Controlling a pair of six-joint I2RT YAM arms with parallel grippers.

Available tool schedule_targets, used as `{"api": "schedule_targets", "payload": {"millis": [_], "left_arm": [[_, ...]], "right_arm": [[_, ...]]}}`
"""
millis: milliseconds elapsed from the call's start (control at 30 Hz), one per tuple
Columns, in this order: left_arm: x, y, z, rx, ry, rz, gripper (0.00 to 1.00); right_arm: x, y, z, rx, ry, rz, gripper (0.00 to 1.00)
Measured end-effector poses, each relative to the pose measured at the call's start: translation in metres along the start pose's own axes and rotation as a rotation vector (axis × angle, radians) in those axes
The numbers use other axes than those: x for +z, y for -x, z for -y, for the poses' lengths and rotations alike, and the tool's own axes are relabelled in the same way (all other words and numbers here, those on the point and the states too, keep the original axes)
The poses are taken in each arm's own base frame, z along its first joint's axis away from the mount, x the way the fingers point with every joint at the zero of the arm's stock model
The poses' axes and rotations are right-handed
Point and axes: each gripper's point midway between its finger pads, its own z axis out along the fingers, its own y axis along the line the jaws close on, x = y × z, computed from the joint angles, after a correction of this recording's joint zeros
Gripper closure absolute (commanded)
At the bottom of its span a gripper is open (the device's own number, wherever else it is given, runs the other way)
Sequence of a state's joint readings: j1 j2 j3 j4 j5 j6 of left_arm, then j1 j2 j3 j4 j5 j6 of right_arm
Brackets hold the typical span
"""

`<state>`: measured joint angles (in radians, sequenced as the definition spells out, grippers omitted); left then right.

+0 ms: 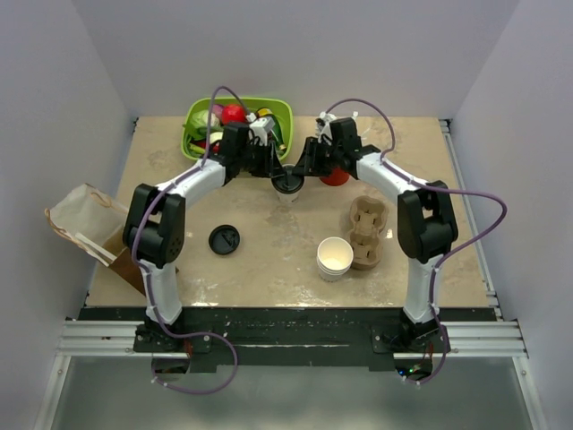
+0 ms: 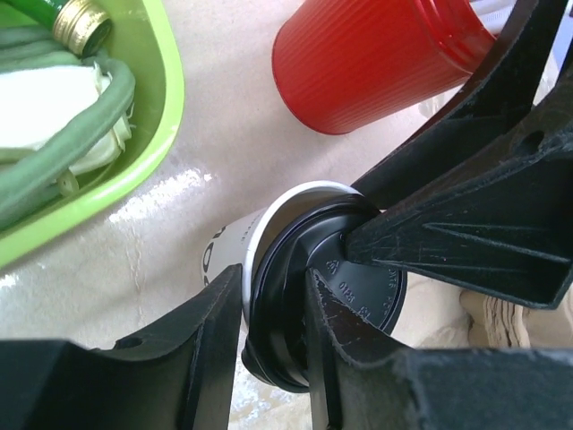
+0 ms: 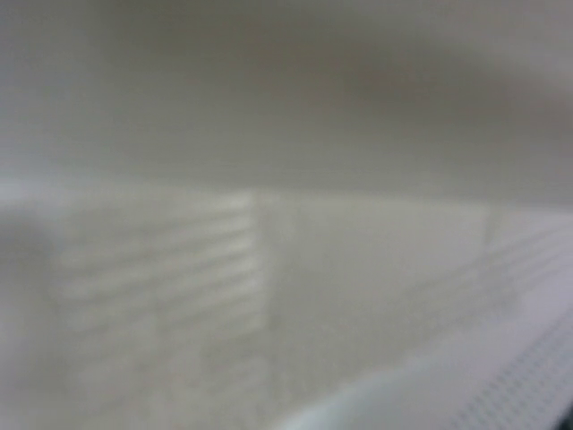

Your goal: Pack the takeout coffee

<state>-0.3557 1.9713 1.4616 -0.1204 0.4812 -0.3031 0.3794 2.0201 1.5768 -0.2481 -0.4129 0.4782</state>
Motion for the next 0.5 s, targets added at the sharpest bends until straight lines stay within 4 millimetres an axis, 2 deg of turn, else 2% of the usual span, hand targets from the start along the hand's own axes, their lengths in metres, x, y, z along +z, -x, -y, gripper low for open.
{"api": "schedule_targets", "payload": {"millis": [267,500], "left_arm": [[-0.008,-0.013,0.007,-0.116,0.068,0.013,0.65],[-0.021,-0.029,0.015,-0.283,0.114,0.034,0.64]], "right_arm": [[-0.008,-0.008,0.001,-0.003,-0.007,-0.002,0.52],[-0.016,-0.019,-0.003,0.000,0.014,-0.022,0.51]]}}
